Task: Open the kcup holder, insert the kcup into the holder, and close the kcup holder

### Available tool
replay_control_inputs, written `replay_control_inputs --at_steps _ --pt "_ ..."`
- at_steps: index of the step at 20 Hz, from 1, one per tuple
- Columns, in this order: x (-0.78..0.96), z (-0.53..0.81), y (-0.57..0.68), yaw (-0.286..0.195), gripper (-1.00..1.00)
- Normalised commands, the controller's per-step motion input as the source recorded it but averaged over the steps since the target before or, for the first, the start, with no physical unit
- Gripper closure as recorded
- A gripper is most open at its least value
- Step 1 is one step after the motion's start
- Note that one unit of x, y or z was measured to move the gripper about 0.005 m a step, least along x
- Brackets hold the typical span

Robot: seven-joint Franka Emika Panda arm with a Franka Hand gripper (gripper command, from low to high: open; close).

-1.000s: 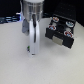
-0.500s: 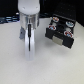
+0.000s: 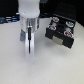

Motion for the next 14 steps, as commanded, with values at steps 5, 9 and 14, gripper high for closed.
replay_control_inputs --at_steps 5,9,14 --pt "-0.18 0.00 -0.02 -0.155 1.00" --pt "-0.20 0.00 -0.03 -0.149 1.00" --pt "-0.13 -0.02 -0.04 -0.141 1.00"
